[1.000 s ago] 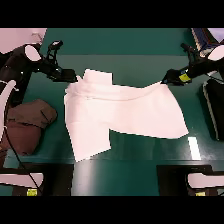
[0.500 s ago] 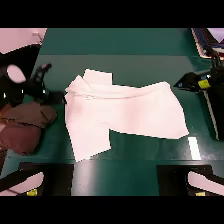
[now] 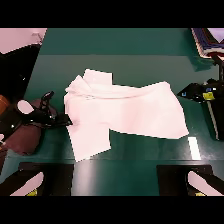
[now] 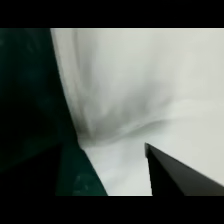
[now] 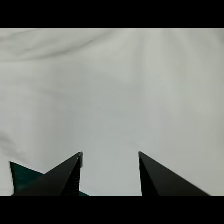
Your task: Fold the shirts.
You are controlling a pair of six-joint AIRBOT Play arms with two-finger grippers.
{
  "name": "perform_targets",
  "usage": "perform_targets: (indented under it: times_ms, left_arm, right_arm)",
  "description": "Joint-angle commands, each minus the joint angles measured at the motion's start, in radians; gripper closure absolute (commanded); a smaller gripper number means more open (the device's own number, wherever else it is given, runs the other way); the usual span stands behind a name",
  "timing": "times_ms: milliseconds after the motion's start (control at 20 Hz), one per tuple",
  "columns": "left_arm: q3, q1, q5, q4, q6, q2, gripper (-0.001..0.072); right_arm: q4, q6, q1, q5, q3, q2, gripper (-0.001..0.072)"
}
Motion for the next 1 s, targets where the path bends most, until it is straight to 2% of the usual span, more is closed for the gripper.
perform_targets:
  times_ms: [0, 150, 200, 250, 300, 400, 500, 650, 800, 950]
  left_arm:
    - [-0.042, -0.038, 0.09, -0.058, -0.001, 0.0, 0.0107]
    - [-0.041, -0.075, 0.106, -0.061, -0.009, -0.005, 0.0109]
    - [-0.041, -0.074, 0.103, -0.065, -0.012, -0.005, 0.0314]
    - [-0.037, -0.074, 0.102, -0.061, -0.011, -0.004, 0.0586]
    - [-0.026, -0.074, 0.095, -0.062, -0.012, -0.004, 0.0672]
    - [0.024, -0.074, 0.037, -0.056, -0.008, -0.002, 0.0681]
    - [0.091, -0.074, -0.022, -0.044, 0.016, -0.002, 0.068]
    - [0.174, -0.075, -0.06, -0.046, 0.045, -0.002, 0.068]
    - [0.214, -0.075, -0.05, -0.048, 0.052, -0.002, 0.068]
    - [0.214, -0.075, -0.031, -0.047, 0.052, -0.002, 0.068]
  right_arm:
    - [0.001, -0.001, -0.001, -0.007, -0.013, 0.014, 0.03]
    - [0.001, -0.001, -0.001, 0.0, -0.013, 0.014, 0.03]
    - [0.0, -0.001, -0.001, 0.001, -0.013, 0.014, 0.03]
    - [-0.003, -0.001, -0.005, 0.006, -0.013, 0.014, 0.03]
    - [-0.003, -0.001, -0.017, 0.016, -0.013, 0.014, 0.03]
    - [-0.026, -0.001, -0.066, 0.071, -0.015, 0.014, 0.03]
    - [-0.109, -0.001, -0.142, 0.129, -0.054, 0.025, 0.03]
    - [-0.238, 0.0, -0.305, 0.137, -0.211, 0.073, 0.0298]
    - [-0.227, -0.001, -0.463, 0.139, -0.371, 0.064, 0.0297]
    - [-0.166, -0.002, -0.475, 0.117, -0.481, 0.007, 0.0296]
